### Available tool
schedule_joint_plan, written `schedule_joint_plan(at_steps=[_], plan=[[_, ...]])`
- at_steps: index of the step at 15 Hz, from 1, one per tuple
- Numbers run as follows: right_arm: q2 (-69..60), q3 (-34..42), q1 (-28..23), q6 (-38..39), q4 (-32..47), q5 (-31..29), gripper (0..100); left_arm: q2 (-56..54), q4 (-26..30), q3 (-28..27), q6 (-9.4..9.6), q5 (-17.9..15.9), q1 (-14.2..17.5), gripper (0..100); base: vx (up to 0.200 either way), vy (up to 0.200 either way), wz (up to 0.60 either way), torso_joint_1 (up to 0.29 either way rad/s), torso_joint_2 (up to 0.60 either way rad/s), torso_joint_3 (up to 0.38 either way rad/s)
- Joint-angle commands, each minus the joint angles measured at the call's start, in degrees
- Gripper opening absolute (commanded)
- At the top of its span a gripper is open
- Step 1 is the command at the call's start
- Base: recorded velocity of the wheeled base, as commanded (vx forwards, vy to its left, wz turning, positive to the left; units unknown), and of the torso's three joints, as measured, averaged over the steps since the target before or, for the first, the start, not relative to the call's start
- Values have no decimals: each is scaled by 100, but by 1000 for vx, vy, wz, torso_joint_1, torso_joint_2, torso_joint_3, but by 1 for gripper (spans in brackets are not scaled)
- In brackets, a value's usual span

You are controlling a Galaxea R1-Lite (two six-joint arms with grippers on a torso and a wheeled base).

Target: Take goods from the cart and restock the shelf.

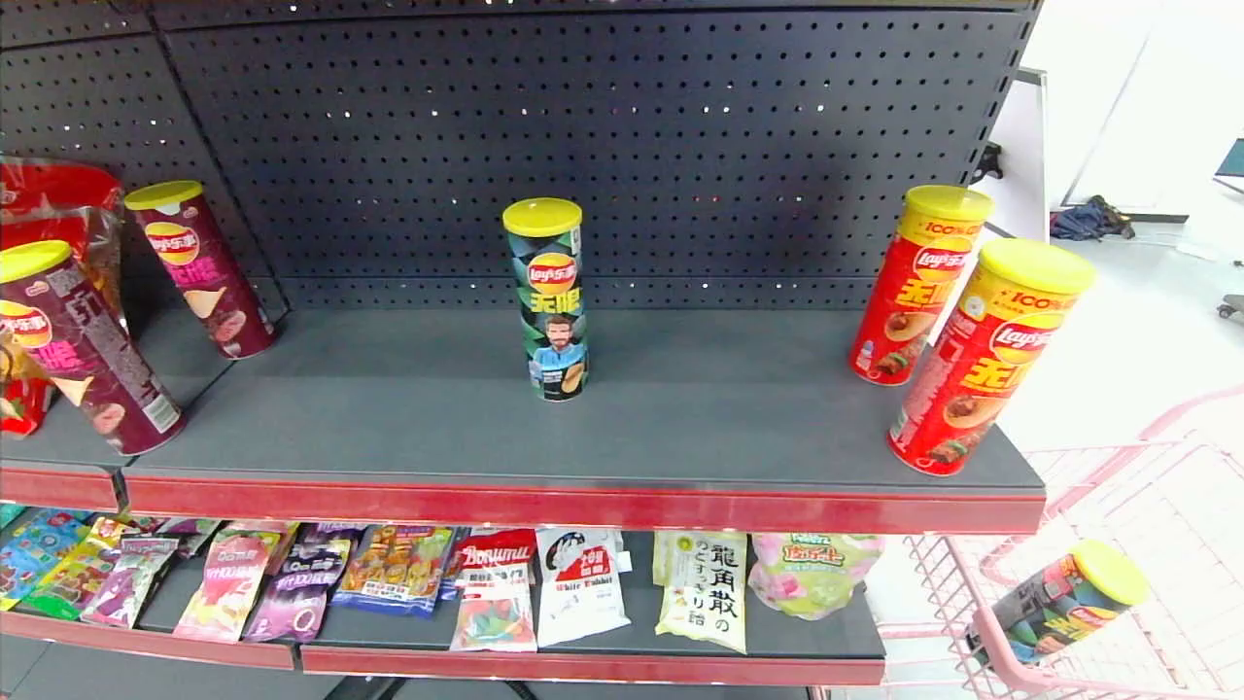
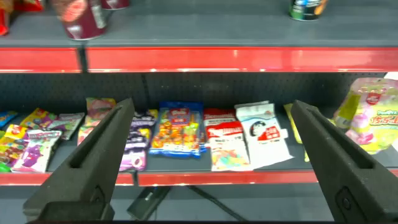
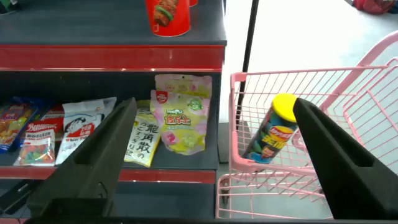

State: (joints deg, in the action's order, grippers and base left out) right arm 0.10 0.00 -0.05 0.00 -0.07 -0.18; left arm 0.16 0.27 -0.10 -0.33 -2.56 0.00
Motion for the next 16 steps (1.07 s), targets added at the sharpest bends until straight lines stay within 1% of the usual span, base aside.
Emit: schedule_joint_plan(at_steps=[1,5,12,16], plan=[[-1,0,-4,0,-1,1,100,2,0,1,-2,1,0,100,0,-200,0,-2,7,-2],[-1,0,-4,0,-1,1,100,2,0,1,-2,1,0,100,0,-200,0,6,4,4],[-1,0,-4,0,-1,9,100,2,0,1,-2,1,0,100,0,0,0,0,0,0],[-1,0,-13,9,-1,9,100,2,0,1,-2,10,0,100,0,0,-600,0,5,4]])
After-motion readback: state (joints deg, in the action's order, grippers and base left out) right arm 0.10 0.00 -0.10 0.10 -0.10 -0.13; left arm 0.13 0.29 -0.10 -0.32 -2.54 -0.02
